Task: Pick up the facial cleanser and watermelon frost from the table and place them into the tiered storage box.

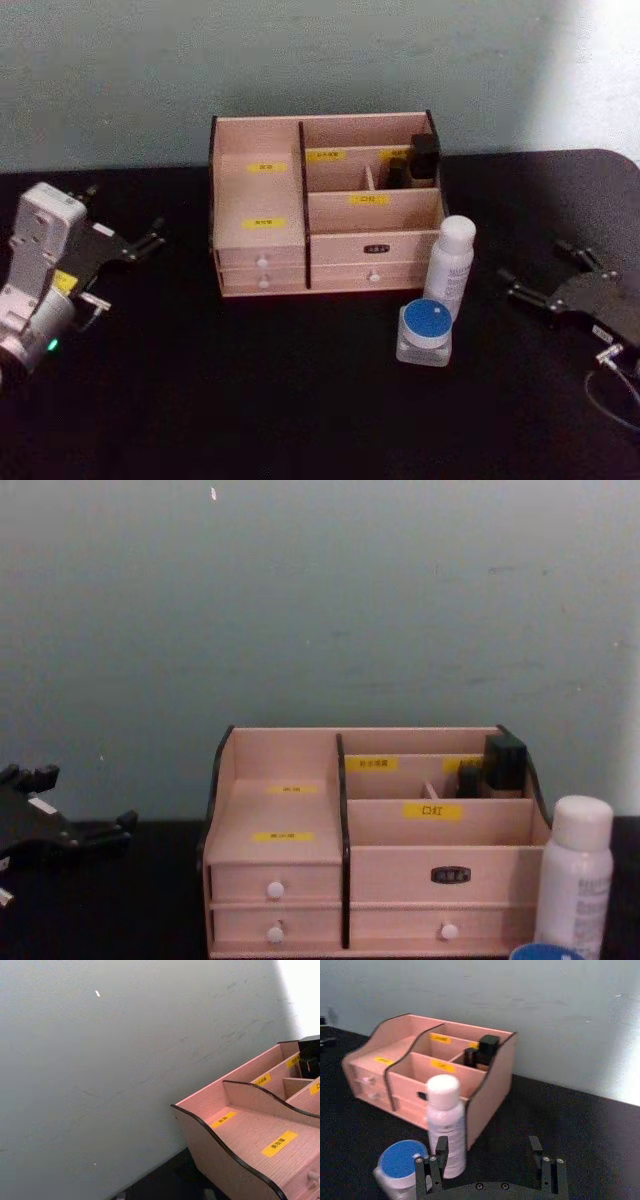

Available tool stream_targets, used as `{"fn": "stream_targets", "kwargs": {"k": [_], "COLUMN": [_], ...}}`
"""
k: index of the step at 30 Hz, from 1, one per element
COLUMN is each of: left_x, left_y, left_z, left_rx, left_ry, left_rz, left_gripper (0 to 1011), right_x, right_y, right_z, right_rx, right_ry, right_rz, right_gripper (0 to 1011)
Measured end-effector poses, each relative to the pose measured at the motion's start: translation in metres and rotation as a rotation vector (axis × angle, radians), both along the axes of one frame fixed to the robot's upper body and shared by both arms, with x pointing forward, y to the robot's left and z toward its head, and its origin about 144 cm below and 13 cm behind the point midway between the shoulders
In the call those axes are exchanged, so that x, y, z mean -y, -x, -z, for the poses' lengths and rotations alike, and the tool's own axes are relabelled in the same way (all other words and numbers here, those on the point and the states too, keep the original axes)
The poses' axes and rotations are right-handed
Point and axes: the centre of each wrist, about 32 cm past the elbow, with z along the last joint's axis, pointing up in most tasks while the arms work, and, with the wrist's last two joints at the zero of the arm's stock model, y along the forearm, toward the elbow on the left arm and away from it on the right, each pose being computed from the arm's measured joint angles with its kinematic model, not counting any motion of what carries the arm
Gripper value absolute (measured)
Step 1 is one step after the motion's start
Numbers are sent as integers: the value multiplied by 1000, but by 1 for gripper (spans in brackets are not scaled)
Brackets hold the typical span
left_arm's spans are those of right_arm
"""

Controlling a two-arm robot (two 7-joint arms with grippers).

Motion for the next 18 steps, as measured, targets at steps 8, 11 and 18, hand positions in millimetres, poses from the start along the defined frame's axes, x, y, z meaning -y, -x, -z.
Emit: {"fn": "stream_targets", "kwargs": {"k": [8, 11, 18], "left_x": [0, 0, 0], "left_y": [0, 0, 0], "left_z": [0, 0, 0], "left_rx": [0, 0, 0], "left_ry": [0, 0, 0], "left_rz": [0, 0, 0], "left_gripper": [1001, 1001, 1001], "right_x": [-5, -8, -13], "right_y": [3, 1, -5], "right_z": [4, 7, 13], "right_rx": [-21, -26, -33], "right_ry": [-26, -39, -44], "right_rz": [-78, -92, -120], "right_gripper": [1002, 1002, 1002]}}
